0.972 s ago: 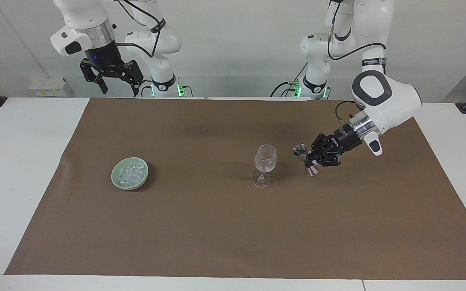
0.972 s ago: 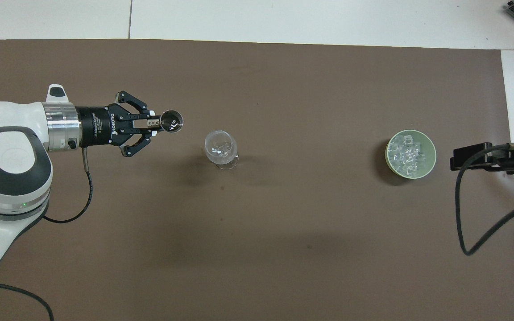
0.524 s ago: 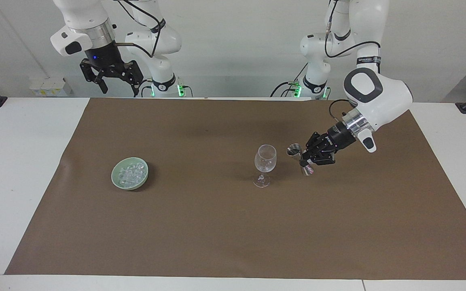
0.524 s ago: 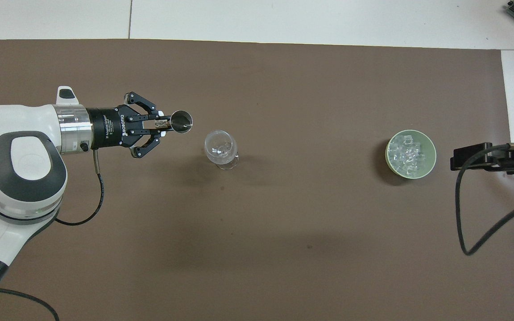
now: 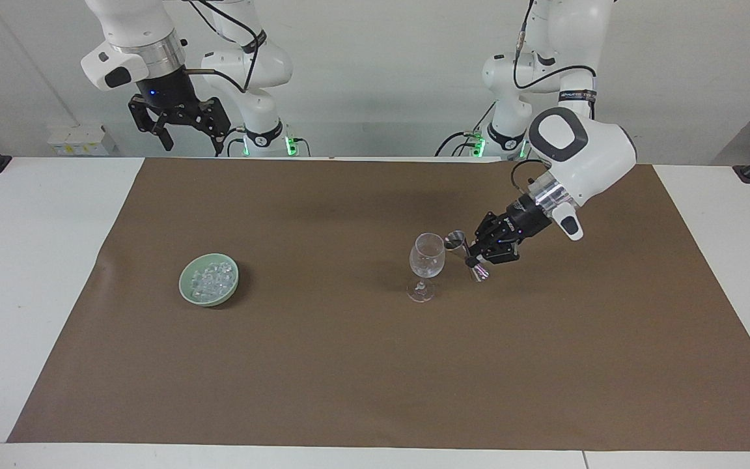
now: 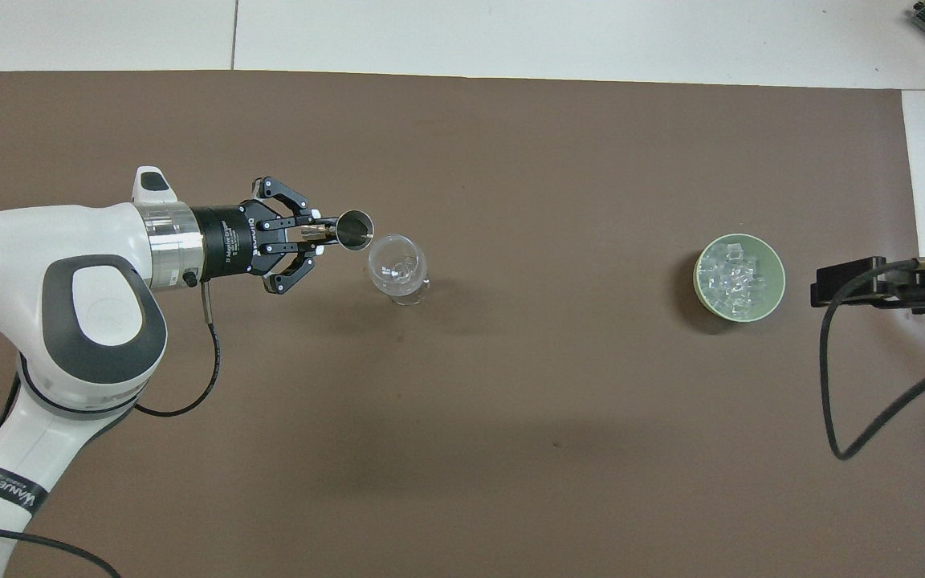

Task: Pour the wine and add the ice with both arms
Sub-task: 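Tilt the jigger over the clear glass with the left gripper to pour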

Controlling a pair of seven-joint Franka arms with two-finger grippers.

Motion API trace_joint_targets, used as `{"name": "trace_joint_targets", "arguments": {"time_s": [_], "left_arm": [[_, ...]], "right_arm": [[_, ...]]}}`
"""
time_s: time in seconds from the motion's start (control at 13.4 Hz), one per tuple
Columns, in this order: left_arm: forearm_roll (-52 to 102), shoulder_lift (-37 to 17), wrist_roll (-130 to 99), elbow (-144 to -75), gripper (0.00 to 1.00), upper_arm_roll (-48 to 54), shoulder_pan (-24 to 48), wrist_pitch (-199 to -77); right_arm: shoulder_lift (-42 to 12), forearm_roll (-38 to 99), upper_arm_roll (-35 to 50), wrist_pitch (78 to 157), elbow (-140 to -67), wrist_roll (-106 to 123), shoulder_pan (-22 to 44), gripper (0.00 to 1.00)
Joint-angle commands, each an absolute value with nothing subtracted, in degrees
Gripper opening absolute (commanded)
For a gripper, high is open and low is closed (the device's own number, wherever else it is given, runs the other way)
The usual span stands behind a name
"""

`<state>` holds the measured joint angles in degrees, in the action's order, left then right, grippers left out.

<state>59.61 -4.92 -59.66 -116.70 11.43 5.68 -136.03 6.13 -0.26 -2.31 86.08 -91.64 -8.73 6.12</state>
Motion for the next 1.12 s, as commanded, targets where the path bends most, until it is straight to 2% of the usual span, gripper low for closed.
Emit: {"name": "trace_joint_targets", "arguments": {"time_s": [0.0, 1.05], "left_arm": [[59.68, -2.37, -59.68, -118.83, 0.00, 10.63, 7.21, -137.99], [48.61, -1.49, -59.50, -119.00, 0.00, 10.55, 9.58, -142.12]], "right_arm": [[6.77, 0.26, -2.64, 85.34, -92.11, -7.91, 5.98, 1.00], [6.77, 0.26, -2.64, 85.34, -92.11, -8.00, 5.98, 1.00]]}}
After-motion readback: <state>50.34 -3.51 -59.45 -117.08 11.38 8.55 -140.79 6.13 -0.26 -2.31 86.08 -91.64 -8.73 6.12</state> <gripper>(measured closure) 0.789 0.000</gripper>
